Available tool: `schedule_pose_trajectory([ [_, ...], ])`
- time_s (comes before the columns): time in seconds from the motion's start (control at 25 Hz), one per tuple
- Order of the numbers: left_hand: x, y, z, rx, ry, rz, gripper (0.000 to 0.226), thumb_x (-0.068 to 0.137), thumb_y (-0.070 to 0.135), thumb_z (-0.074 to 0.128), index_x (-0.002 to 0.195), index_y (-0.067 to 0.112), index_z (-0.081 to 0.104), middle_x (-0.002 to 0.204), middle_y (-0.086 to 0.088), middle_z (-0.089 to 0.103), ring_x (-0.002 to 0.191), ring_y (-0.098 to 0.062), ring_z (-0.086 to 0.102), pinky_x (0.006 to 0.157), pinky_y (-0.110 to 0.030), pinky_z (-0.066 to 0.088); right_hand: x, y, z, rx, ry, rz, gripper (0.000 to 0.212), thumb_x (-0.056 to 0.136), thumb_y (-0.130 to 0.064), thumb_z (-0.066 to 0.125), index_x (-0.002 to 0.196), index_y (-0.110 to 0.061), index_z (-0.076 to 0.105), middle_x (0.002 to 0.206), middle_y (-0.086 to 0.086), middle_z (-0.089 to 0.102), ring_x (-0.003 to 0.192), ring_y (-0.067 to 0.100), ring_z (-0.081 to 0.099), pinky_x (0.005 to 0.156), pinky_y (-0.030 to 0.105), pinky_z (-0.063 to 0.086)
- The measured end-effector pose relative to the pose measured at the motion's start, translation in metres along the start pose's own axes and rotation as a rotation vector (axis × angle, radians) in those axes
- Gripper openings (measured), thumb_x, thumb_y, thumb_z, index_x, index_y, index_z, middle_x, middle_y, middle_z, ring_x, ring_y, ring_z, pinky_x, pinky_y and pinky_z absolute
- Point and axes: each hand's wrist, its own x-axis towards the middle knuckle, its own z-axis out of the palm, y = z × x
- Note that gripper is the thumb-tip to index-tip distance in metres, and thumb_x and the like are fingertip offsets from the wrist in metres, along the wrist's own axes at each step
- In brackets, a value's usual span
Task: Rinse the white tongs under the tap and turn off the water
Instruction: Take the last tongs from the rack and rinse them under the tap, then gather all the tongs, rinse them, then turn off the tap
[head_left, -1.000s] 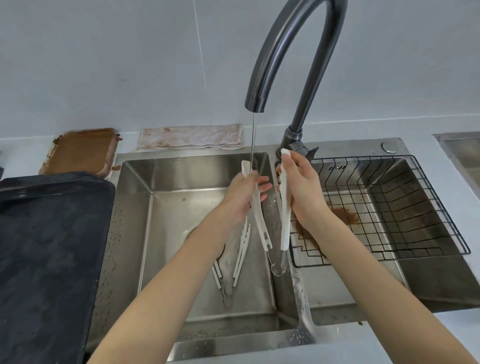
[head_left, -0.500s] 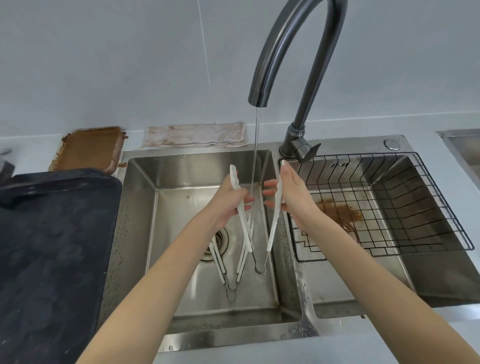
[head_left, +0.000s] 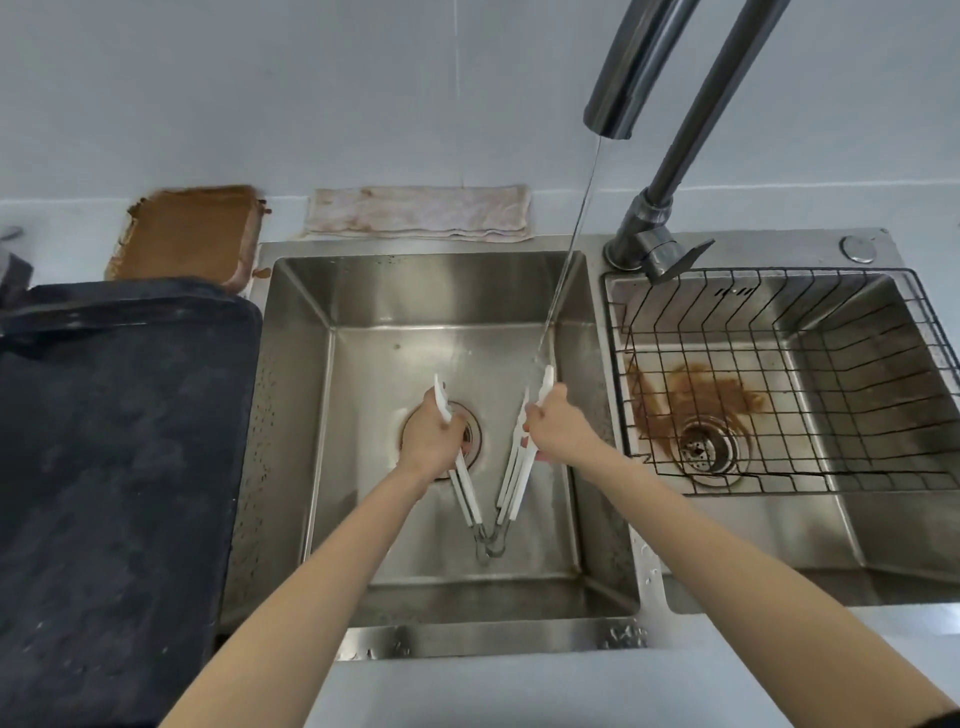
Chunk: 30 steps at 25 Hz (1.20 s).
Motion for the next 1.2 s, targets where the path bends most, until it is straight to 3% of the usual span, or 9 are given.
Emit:
schedule_pose_trajectory([
  [0.12, 0.008, -0.021, 0.000, -0.058, 0.064, -0.082, 0.036, 0.094, 0.009, 0.037, 0.130, 0.006, 0.039, 0.098, -0.019, 0.062, 0.068, -0.026, 0.062, 0.079, -0.045, 0.057, 0.015, 0.010, 0.009, -0.008, -0.005, 0.072, 0.041, 0.100, -0.014, 0.030, 0.134, 0.008, 0.020, 0.116, 0.024, 0.056, 0.112, 0.036, 0.059, 0.094, 0.043, 0.050],
  [0.24, 0.011, -0.045, 0.008, 0.042, 0.102, -0.101, 0.050, 0.096, 0.015, 0.038, 0.143, 0.007, 0.027, 0.111, -0.024, 0.065, 0.091, -0.034, 0.063, 0.085, -0.039, 0.052, 0.024, 0.022, 0.022, -0.104, -0.043, 0.111, 0.050, 0.100, -0.016, 0.028, 0.142, 0.005, 0.010, 0.123, 0.028, 0.056, 0.109, 0.035, 0.060, 0.092, 0.044, 0.051],
  [0.36, 0.010, -0.064, 0.015, 0.082, 0.112, -0.087, 0.056, 0.097, 0.016, 0.037, 0.148, 0.006, 0.017, 0.102, -0.027, 0.066, 0.094, -0.039, 0.062, 0.079, -0.035, 0.047, 0.028, 0.038, 0.034, -0.162, -0.075, 0.163, 0.058, 0.100, -0.018, 0.029, 0.146, 0.003, 0.000, 0.120, 0.027, 0.058, 0.106, 0.036, 0.061, 0.090, 0.043, 0.051],
  [0.44, 0.013, -0.074, 0.017, 0.084, 0.119, -0.123, 0.055, 0.097, 0.014, 0.037, 0.148, 0.007, 0.017, 0.108, -0.026, 0.064, 0.099, -0.038, 0.060, 0.084, -0.036, 0.046, 0.032, 0.045, 0.039, -0.172, -0.056, 0.192, 0.058, 0.100, -0.017, 0.028, 0.146, 0.002, 0.000, 0.121, 0.027, 0.057, 0.107, 0.037, 0.060, 0.090, 0.042, 0.050],
  [0.68, 0.033, -0.084, 0.024, 0.064, 0.068, -0.183, 0.057, 0.097, 0.018, 0.039, 0.149, 0.010, 0.015, 0.125, -0.029, 0.056, 0.115, -0.041, 0.054, 0.100, -0.046, 0.044, 0.047, 0.054, 0.046, -0.110, -0.004, 0.251, 0.056, 0.100, -0.014, 0.029, 0.146, 0.002, 0.003, 0.123, 0.025, 0.056, 0.111, 0.036, 0.059, 0.094, 0.041, 0.048],
  [0.88, 0.049, -0.081, 0.030, 0.104, 0.024, -0.154, 0.045, 0.096, 0.023, 0.044, 0.137, 0.004, 0.039, 0.133, -0.016, 0.055, 0.124, -0.033, 0.049, 0.103, -0.038, 0.039, 0.056, 0.057, 0.046, -0.173, 0.003, 0.283, 0.053, 0.101, -0.020, 0.031, 0.146, 0.002, 0.012, 0.134, 0.024, 0.049, 0.119, 0.038, 0.052, 0.097, 0.039, 0.043],
  [1.08, 0.061, -0.088, 0.035, 0.138, 0.052, -0.190, 0.051, 0.094, 0.030, 0.048, 0.137, 0.005, 0.039, 0.138, -0.016, 0.049, 0.126, -0.032, 0.047, 0.103, -0.042, 0.039, 0.063, 0.061, 0.052, -0.164, 0.057, 0.281, 0.052, 0.100, -0.024, 0.036, 0.143, 0.001, 0.022, 0.134, 0.024, 0.050, 0.120, 0.040, 0.051, 0.098, 0.042, 0.044],
  [1.2, 0.060, -0.087, 0.038, 0.177, 0.064, -0.238, 0.063, 0.092, 0.036, 0.050, 0.142, 0.004, 0.030, 0.147, -0.015, 0.035, 0.132, -0.032, 0.040, 0.103, -0.042, 0.037, 0.063, 0.062, 0.056, -0.096, 0.108, 0.298, 0.057, 0.097, -0.032, 0.042, 0.140, 0.001, 0.025, 0.143, 0.021, 0.039, 0.125, 0.038, 0.046, 0.102, 0.044, 0.042],
])
